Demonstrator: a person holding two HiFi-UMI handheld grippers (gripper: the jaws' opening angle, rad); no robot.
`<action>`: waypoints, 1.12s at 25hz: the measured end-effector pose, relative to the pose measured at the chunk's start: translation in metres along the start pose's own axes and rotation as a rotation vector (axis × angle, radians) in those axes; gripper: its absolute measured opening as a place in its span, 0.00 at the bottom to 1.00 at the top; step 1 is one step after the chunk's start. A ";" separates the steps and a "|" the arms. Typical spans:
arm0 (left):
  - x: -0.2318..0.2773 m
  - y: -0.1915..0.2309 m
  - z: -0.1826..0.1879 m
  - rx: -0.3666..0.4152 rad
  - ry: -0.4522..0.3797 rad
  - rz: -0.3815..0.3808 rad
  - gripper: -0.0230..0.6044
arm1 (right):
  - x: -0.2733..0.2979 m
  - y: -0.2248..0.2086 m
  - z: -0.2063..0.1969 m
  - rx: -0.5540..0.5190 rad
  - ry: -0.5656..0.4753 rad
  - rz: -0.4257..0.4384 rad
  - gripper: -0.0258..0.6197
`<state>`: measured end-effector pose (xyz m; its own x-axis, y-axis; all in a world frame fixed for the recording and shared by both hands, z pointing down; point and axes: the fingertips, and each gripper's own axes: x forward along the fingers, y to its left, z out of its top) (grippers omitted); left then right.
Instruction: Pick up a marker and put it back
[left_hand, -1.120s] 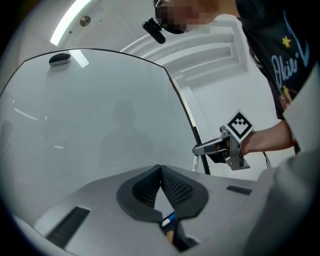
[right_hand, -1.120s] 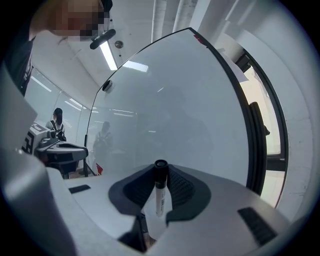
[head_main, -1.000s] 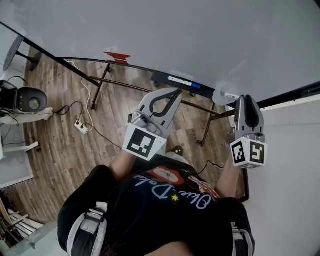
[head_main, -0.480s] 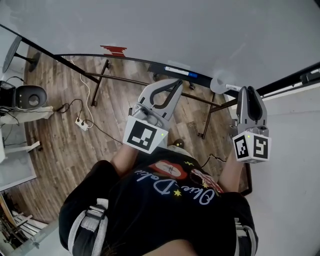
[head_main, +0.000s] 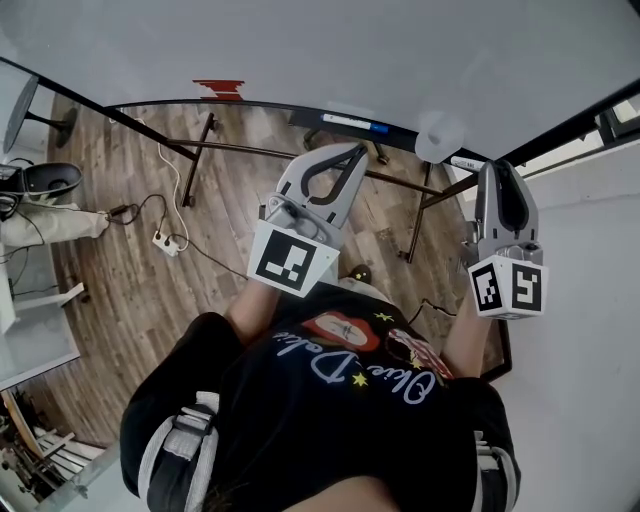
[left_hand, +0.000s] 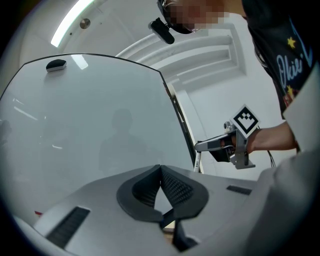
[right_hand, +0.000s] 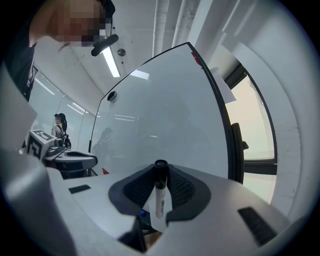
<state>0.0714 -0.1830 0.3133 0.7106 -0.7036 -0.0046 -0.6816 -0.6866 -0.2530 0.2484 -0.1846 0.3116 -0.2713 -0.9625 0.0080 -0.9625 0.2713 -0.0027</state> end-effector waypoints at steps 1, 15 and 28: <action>0.000 -0.002 0.001 0.003 -0.002 0.000 0.04 | -0.002 0.000 0.000 0.002 -0.005 0.002 0.15; -0.003 -0.019 0.012 0.029 -0.012 -0.001 0.04 | -0.035 0.010 0.010 0.001 -0.021 0.052 0.15; -0.004 -0.026 0.012 -0.022 0.001 0.011 0.04 | -0.050 0.011 0.012 0.014 -0.037 0.051 0.15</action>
<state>0.0883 -0.1599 0.3087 0.7028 -0.7113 -0.0064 -0.6931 -0.6828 -0.2311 0.2516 -0.1338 0.2996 -0.3193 -0.9472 -0.0295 -0.9473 0.3199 -0.0158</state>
